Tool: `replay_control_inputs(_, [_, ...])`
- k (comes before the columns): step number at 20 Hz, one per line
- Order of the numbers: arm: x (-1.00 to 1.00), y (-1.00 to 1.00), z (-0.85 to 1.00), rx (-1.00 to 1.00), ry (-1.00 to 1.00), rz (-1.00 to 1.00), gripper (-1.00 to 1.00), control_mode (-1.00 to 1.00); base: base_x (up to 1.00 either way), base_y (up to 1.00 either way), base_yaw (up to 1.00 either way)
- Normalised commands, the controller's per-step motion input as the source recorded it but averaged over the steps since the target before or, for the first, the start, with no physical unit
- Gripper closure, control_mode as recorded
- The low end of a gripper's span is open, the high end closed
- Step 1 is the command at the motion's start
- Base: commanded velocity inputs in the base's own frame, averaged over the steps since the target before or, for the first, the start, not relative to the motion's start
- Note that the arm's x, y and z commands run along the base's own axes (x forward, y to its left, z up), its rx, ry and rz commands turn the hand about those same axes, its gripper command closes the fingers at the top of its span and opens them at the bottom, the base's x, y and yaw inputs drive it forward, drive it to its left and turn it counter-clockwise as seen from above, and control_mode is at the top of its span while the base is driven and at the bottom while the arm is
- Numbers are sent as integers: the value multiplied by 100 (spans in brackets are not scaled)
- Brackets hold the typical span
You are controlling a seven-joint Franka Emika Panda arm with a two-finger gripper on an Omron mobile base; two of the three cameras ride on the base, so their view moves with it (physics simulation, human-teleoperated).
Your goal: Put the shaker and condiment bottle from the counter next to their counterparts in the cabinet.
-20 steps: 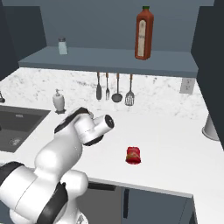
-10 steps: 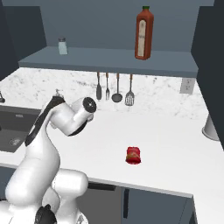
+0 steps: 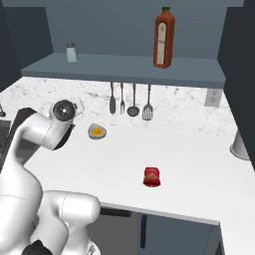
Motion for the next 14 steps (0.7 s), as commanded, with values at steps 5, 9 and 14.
replay_control_inputs(5, [1,-6,100,5,0,-11,100,-100,0,0,0])
replay_control_inputs(9, [-4,-27,100,6,0,-7,100,-100,0,0,0])
replay_control_inputs(14, [-1,-24,100,7,-1,-6,100,-100,0,0,0])
